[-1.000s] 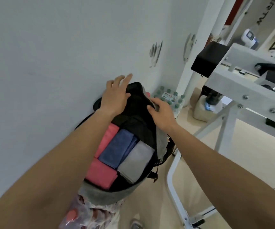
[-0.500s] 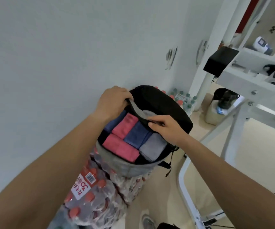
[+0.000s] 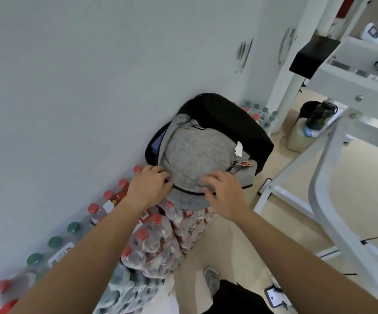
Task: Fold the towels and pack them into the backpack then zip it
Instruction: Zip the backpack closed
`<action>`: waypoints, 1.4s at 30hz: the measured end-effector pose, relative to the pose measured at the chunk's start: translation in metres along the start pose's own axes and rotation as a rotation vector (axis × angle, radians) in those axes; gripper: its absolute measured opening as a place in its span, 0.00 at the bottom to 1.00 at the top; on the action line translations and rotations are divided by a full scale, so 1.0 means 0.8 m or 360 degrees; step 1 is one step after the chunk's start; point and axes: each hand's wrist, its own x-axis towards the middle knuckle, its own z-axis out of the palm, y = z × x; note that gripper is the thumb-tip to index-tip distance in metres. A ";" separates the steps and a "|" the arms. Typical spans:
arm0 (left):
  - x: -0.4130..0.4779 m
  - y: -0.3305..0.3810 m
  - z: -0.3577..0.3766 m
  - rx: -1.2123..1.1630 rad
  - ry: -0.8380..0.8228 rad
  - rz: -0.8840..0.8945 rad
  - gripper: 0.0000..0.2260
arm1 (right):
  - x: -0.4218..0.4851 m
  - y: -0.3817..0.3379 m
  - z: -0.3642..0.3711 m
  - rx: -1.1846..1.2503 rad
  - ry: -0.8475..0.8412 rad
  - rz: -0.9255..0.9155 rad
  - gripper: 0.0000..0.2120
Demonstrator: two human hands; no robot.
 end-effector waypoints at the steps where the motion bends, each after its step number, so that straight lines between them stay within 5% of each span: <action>1: 0.004 0.011 -0.005 -0.0015 0.0091 -0.0010 0.23 | -0.004 0.011 -0.005 0.0019 0.0171 0.0084 0.14; 5: 0.023 0.073 -0.013 0.0032 0.0362 0.0033 0.21 | -0.019 0.065 -0.026 0.0095 0.0365 0.0578 0.17; 10: 0.059 0.169 0.002 -0.0141 0.0317 0.0243 0.21 | -0.027 0.124 -0.021 0.0483 0.0173 0.1012 0.19; 13: 0.079 0.213 0.023 -0.0247 0.0158 0.0311 0.21 | -0.011 0.133 -0.012 0.0649 0.0058 0.0963 0.18; 18: 0.106 0.213 0.031 -0.0148 0.0254 0.0185 0.14 | 0.005 0.140 -0.006 0.0781 -0.0050 0.0761 0.14; 25: 0.119 0.198 0.038 -0.0090 0.0192 0.0081 0.14 | 0.000 0.172 0.012 0.0456 -0.0062 0.0951 0.18; 35: 0.119 0.188 0.039 -0.0344 0.0192 -0.0072 0.11 | 0.019 0.161 0.032 0.0646 0.0250 0.1287 0.11; 42: 0.118 0.187 0.034 -0.0380 0.0108 -0.0073 0.11 | 0.015 0.164 0.037 0.0461 0.0013 0.1300 0.09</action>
